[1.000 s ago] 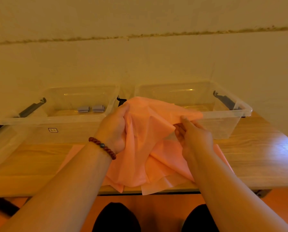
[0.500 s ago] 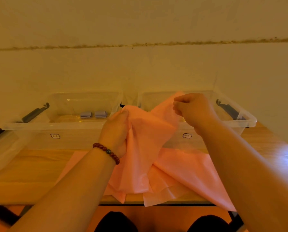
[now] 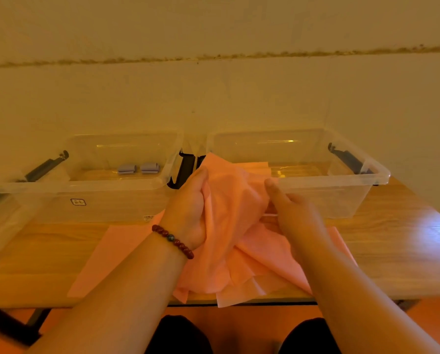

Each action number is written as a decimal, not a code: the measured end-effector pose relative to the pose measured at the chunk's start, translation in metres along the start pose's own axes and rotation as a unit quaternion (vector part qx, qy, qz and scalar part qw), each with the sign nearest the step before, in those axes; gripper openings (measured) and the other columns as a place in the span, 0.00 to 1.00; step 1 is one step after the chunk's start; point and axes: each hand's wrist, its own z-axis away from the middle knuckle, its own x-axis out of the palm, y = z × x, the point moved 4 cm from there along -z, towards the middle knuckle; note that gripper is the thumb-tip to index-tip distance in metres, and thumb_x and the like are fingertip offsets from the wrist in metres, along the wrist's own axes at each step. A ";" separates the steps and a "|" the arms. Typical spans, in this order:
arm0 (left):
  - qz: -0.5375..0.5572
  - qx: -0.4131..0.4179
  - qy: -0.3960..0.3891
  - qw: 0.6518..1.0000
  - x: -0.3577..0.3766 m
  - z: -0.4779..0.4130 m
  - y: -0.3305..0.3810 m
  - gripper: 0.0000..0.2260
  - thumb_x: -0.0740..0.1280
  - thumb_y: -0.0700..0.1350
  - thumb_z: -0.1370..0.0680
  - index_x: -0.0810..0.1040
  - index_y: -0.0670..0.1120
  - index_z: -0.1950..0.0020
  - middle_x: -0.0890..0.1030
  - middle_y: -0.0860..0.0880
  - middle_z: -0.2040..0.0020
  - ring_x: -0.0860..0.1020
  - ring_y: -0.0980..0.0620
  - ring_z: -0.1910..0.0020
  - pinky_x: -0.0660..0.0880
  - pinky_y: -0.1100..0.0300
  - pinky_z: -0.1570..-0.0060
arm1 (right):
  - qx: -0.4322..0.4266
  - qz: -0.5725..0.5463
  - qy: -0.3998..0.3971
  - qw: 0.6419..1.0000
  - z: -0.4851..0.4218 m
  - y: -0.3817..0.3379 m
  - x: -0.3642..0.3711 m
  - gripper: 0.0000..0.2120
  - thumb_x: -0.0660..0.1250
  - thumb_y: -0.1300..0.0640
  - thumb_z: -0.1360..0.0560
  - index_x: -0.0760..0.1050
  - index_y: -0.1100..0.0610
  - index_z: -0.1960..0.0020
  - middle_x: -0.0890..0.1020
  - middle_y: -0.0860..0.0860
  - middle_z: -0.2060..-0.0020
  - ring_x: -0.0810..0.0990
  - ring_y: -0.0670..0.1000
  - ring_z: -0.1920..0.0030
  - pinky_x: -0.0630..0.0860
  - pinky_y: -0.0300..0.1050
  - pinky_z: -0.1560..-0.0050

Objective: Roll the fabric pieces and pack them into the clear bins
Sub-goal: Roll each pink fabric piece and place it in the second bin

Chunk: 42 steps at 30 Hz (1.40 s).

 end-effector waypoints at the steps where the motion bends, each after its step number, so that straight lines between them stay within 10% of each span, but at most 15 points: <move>1: -0.002 -0.003 -0.010 1.000 0.004 0.002 0.000 0.18 0.58 0.55 0.19 0.82 0.45 0.50 0.85 0.43 0.53 0.84 0.46 0.57 0.81 0.52 0.60 | 0.040 -0.051 -0.034 0.997 0.003 0.002 0.006 0.16 0.68 0.43 0.25 0.77 0.56 0.59 0.84 0.55 0.60 0.84 0.53 0.57 0.81 0.56 0.48; 5: -0.040 0.043 0.000 0.998 0.004 0.004 0.009 0.11 0.63 0.48 0.20 0.81 0.44 0.48 0.85 0.43 0.56 0.84 0.49 0.61 0.80 0.56 0.66 | 0.005 -0.210 -0.059 0.976 0.001 -0.008 0.012 0.13 0.67 0.55 0.22 0.76 0.55 0.65 0.80 0.51 0.72 0.78 0.50 0.67 0.76 0.49 0.63; 9: -0.192 0.092 0.068 0.975 -0.010 0.000 0.017 0.03 0.67 0.40 0.22 0.80 0.47 0.53 0.83 0.47 0.55 0.81 0.50 0.56 0.79 0.53 0.54 | -0.094 -0.081 0.017 0.992 -0.013 -0.028 0.001 0.17 0.64 0.52 0.20 0.72 0.52 0.67 0.67 0.45 0.80 0.64 0.45 0.78 0.59 0.40 0.76; 16: -0.263 0.204 0.142 0.932 -0.010 -0.011 0.040 0.07 0.65 0.48 0.21 0.80 0.54 0.57 0.73 0.56 0.72 0.70 0.57 0.72 0.69 0.63 0.70 | -0.116 0.049 0.030 0.992 -0.031 -0.062 -0.003 0.08 0.62 0.56 0.21 0.80 0.52 0.48 0.79 0.47 0.66 0.75 0.47 0.69 0.70 0.40 0.68; 22: -0.362 0.151 0.050 0.918 -0.002 -0.017 0.040 0.10 0.62 0.42 0.23 0.75 0.59 0.54 0.78 0.54 0.57 0.77 0.51 0.56 0.78 0.48 0.50 | -0.139 0.198 0.058 0.969 -0.043 -0.069 -0.011 0.07 0.67 0.56 0.24 0.78 0.49 0.47 0.79 0.48 0.60 0.76 0.47 0.64 0.72 0.39 0.69; 28: -0.489 0.208 0.119 0.839 -0.013 -0.020 0.036 0.15 0.68 0.51 0.24 0.73 0.53 0.38 0.73 0.58 0.50 0.75 0.56 0.53 0.76 0.58 0.53 | -0.246 0.278 0.141 0.918 -0.031 -0.061 -0.015 0.13 0.70 0.50 0.25 0.73 0.51 0.42 0.73 0.48 0.53 0.70 0.46 0.61 0.65 0.42 0.62; 34: -0.341 0.166 0.169 0.910 -0.032 -0.014 0.009 0.20 0.69 0.61 0.27 0.70 0.52 0.42 0.76 0.50 0.43 0.77 0.49 0.46 0.77 0.54 0.52 | -0.228 0.247 0.158 0.928 -0.013 -0.020 -0.026 0.21 0.63 0.41 0.22 0.69 0.55 0.66 0.73 0.48 0.71 0.69 0.47 0.69 0.61 0.44 0.70; 37: -0.284 0.092 0.119 0.947 -0.038 -0.009 -0.005 0.25 0.70 0.62 0.30 0.76 0.46 0.42 0.80 0.48 0.47 0.79 0.50 0.50 0.77 0.53 0.54 | -0.136 0.200 0.074 0.967 -0.006 -0.001 -0.018 0.22 0.62 0.39 0.22 0.73 0.55 0.65 0.76 0.51 0.71 0.75 0.50 0.68 0.67 0.45 0.68; 42: -0.185 -0.004 -0.006 0.983 -0.033 0.007 -0.010 0.08 0.68 0.45 0.23 0.79 0.46 0.46 0.83 0.46 0.47 0.80 0.47 0.47 0.77 0.46 0.44 | -0.032 -0.065 -0.039 0.997 0.005 0.008 -0.006 0.14 0.70 0.54 0.24 0.78 0.67 0.52 0.82 0.58 0.60 0.80 0.55 0.58 0.78 0.65 0.49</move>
